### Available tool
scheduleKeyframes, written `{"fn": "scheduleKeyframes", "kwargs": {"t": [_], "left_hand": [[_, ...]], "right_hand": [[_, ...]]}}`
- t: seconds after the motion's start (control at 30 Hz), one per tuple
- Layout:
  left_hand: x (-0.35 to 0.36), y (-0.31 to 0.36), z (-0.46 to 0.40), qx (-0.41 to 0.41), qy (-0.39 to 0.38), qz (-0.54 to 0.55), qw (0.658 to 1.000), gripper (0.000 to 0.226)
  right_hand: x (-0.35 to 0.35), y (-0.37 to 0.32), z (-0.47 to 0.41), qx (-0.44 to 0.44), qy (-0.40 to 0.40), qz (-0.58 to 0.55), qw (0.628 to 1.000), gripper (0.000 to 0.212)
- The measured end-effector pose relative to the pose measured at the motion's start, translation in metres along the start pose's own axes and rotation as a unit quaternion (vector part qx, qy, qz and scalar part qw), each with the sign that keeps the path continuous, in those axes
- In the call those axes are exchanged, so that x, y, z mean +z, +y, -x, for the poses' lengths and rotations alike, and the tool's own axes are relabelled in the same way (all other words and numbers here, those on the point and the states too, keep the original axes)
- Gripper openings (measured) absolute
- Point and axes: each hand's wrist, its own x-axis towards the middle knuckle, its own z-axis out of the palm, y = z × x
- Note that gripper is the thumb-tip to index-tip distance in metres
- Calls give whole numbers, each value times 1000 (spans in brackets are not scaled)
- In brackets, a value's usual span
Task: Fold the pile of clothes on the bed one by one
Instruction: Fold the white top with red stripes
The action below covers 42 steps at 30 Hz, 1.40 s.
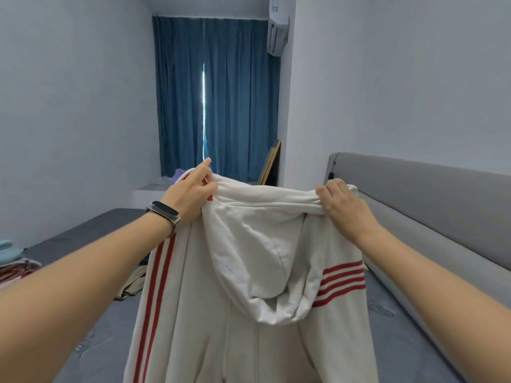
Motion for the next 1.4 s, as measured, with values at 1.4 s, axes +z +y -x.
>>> {"fn": "scheduleKeyframes", "kwargs": {"t": [1.4], "left_hand": [[654,111,54,-190,-427,183,865,56]], "right_hand": [[621,-102,120,234,-399,-172,870,70]]}}
